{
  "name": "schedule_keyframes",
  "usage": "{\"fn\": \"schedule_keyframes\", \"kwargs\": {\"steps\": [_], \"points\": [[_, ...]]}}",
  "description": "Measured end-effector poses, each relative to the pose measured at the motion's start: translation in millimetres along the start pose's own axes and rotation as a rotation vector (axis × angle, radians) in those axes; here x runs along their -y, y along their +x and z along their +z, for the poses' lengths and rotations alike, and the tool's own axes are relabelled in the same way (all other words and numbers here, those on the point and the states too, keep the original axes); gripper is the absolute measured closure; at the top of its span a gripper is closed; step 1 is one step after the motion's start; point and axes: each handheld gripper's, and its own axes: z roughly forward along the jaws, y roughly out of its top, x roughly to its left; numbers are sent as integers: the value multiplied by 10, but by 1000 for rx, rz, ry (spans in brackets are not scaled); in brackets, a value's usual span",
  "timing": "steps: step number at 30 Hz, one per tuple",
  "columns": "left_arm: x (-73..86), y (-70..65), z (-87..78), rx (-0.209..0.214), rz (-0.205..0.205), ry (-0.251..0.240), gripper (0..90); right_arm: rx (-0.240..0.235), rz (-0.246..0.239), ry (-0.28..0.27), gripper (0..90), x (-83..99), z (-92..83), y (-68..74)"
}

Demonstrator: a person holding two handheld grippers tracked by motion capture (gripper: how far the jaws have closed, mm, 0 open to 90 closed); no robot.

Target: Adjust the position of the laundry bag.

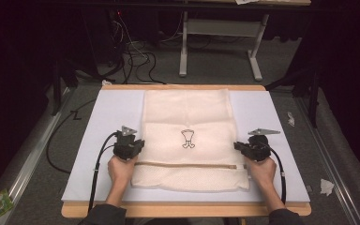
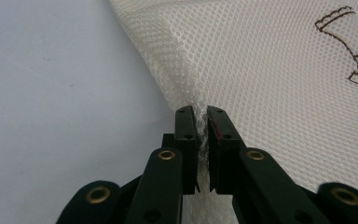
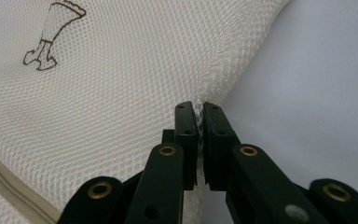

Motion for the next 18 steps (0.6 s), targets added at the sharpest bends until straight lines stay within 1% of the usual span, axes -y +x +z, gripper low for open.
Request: {"fn": "schedule_keyframes", "kwargs": {"steps": [3, 5, 8, 10, 11, 13, 16, 18], "points": [[13, -13, 19, -12, 26, -10, 811, 6, -5, -5, 857, -1, 11, 5], [24, -13, 28, -17, 28, -7, 778, 10, -10, -5, 849, 0, 17, 9], [44, -13, 42, -27, 28, -4, 703, 18, -12, 0, 836, 4, 24, 18], [68, -15, 52, -49, 29, -11, 645, 23, -16, 2, 820, 3, 25, 25], [78, -13, 57, -53, 29, -13, 624, 29, -20, 4, 808, 4, 26, 29], [92, -9, 56, -55, 27, -18, 583, 44, -21, 2, 764, 8, 29, 32], [109, -19, 30, -53, 38, -35, 536, 61, -24, -5, 688, 20, 21, 31], [127, -28, 9, -45, 49, -47, 522, 69, -21, -5, 634, 29, 13, 23]]}}
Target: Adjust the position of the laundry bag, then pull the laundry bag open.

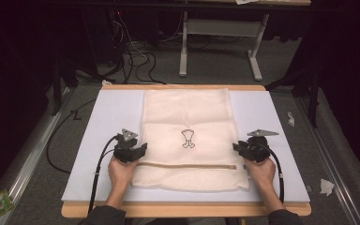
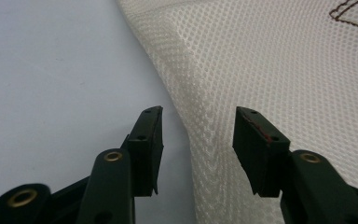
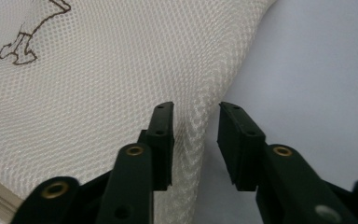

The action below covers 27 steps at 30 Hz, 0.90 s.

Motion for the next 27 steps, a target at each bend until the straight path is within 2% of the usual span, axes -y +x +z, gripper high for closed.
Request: {"fn": "schedule_keyframes", "kwargs": {"steps": [5, 11, 15, 18, 23, 27], "points": [[-1, -62, -79, 21, 19, -37, 505, 22, 9, -37, 530, 51, -42, -17], [14, -171, -189, 50, 62, -60, 490, 32, 16, -75, 510, 90, -101, -29], [25, -246, -226, 75, 74, -74, 479, 29, 14, -74, 501, 123, -118, -22], [29, -288, -238, 60, 102, -75, 479, 13, 28, -82, 483, 153, -147, -17], [19, -314, -269, 80, 86, -80, 477, 0, 42, -66, 444, 186, -201, -18], [16, -398, -289, 106, 97, -86, 474, -2, 42, -77, 448, 200, -274, -13]]}}
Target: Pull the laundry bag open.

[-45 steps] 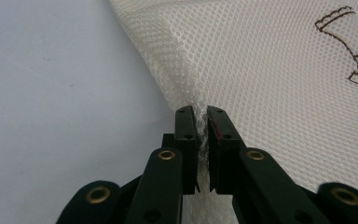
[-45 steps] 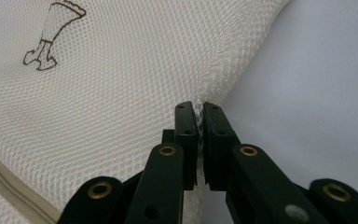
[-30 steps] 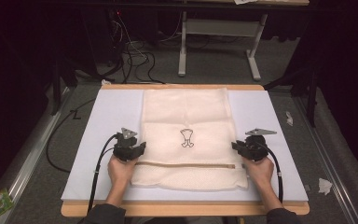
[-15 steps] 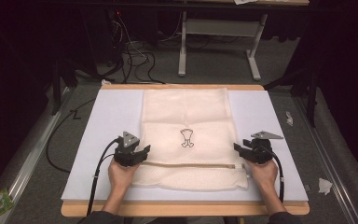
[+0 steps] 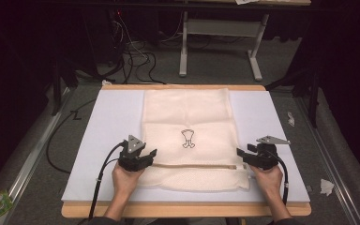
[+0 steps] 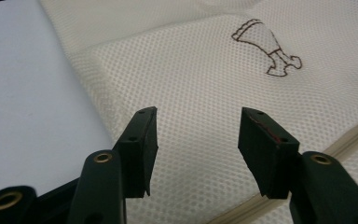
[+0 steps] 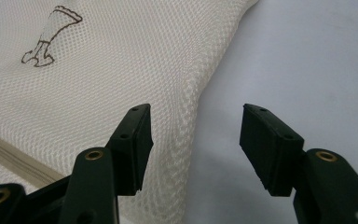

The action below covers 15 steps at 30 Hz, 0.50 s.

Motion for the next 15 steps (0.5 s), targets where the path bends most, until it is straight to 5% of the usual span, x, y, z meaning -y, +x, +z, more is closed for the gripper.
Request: {"fn": "schedule_keyframes", "kwargs": {"steps": [15], "points": [[-4, -465, 176, 64, 119, 64, 473, -20, 9, 46, 475, 146, -15, 24]]}}
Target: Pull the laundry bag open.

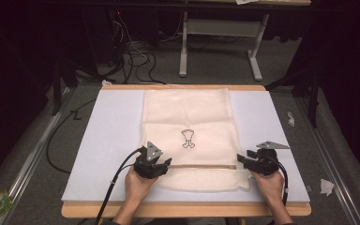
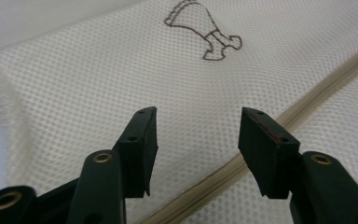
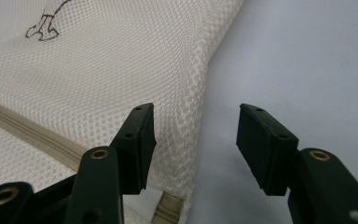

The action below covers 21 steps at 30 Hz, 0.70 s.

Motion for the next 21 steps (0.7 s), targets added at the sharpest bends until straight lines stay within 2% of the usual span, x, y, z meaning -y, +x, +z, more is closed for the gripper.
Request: {"fn": "schedule_keyframes", "kwargs": {"steps": [3, 5, 7, 10, 13, 14, 15, 17, 19, 21], "points": [[-41, -79, 52, 28, 0, -4, 472, -16, 6, 15, 475, 0, 38, 17], [-79, -146, 102, 45, 7, 3, 471, -30, -15, 35, 518, 3, 76, 42], [-115, -214, 152, 48, 22, 12, 471, -14, -38, 38, 544, 0, 86, 66], [-163, -295, 222, 67, 21, 17, 475, -3, -64, 45, 595, 0, 90, 81], [-241, -389, 306, 88, 31, 34, 477, 24, -126, 67, 655, -3, 85, 130], [-265, -418, 324, 96, 36, 36, 477, 28, -146, 74, 740, -8, 82, 150], [-299, -466, 347, 105, 47, 39, 477, 14, -156, 76, 785, -6, 78, 160], [-368, -566, 391, 128, 72, 35, 479, 24, -201, 65, 834, 16, 80, 208], [-428, -655, 456, 156, 82, 38, 482, 22, -201, 62, 851, 20, 82, 215], [-481, -738, 520, 176, 92, 46, 483, -7, -170, 61, 867, 14, 85, 171]]}}
